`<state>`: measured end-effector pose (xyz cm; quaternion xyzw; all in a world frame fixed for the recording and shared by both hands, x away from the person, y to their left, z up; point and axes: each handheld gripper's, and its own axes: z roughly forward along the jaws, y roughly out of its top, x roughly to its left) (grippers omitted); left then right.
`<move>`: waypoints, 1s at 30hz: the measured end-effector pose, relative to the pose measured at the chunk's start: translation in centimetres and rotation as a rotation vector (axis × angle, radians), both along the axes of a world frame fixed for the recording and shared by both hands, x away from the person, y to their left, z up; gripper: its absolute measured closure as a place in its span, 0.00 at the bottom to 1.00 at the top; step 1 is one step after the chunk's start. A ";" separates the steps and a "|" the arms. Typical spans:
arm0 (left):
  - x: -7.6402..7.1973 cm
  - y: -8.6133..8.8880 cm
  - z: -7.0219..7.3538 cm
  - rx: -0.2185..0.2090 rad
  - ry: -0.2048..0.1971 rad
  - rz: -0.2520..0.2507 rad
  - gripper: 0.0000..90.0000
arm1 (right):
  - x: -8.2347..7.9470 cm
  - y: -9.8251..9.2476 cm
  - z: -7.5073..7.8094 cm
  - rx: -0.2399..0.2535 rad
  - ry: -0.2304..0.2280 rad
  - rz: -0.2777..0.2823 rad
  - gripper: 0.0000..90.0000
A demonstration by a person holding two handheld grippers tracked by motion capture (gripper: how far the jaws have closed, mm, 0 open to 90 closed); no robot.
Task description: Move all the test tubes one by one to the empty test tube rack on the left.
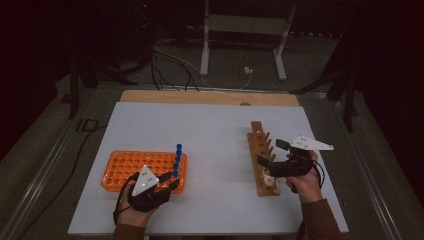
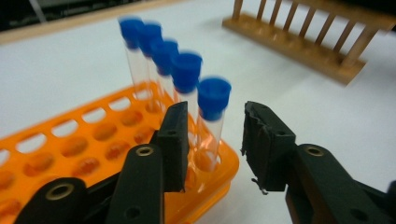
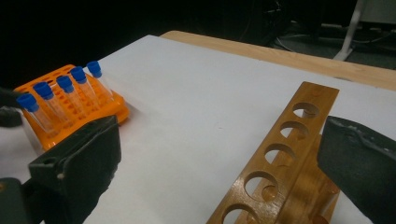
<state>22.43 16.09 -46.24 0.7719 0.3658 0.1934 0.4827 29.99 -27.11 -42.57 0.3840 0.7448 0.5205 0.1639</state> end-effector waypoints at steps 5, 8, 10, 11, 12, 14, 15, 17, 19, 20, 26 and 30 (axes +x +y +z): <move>0.1 2.0 1.3 -0.085 -0.067 0.097 0.50 | -0.7 -0.4 -0.6 0.006 -0.028 -0.008 0.00; 0.5 2.9 1.9 -0.102 -0.095 0.172 0.38 | -1.0 -0.4 -1.1 0.010 -0.041 -0.014 0.00; 0.8 3.5 2.1 -0.104 -0.106 0.216 0.30 | -1.2 -0.3 -1.4 0.014 -0.047 -0.017 0.00; 1.0 3.9 2.1 -0.107 -0.109 0.234 0.27 | -1.3 -0.2 -1.6 0.012 -0.055 -0.019 0.00; 1.2 4.1 2.2 -0.108 -0.112 0.257 0.23 | -1.4 -0.2 -1.8 0.012 -0.061 -0.021 0.00; 1.4 4.7 2.2 -0.114 -0.120 0.294 0.18 | -1.5 -0.1 -2.1 0.022 -0.069 -0.023 0.00; 1.5 5.1 2.3 -0.122 -0.122 0.306 0.18 | -1.6 -0.2 -2.1 0.026 -0.074 -0.024 0.00; 1.5 5.7 2.4 -0.137 -0.130 0.337 0.13 | -1.9 -0.3 -2.3 0.035 -0.090 -0.027 0.00; 1.5 6.3 2.4 -0.156 -0.135 0.356 0.09 | -2.1 -0.4 -2.6 0.039 -0.092 -0.025 0.00; 1.5 6.6 2.4 -0.161 -0.139 0.365 0.06 | -2.2 -0.4 -2.7 0.034 -0.093 -0.027 0.00; 1.5 7.3 1.8 -0.163 -0.126 0.379 0.01 | -2.6 -0.9 -2.9 0.046 -0.108 -0.048 0.00; 1.4 7.0 1.5 -0.143 -0.129 0.374 0.01 | -2.7 -1.3 -3.1 0.049 -0.107 -0.055 0.00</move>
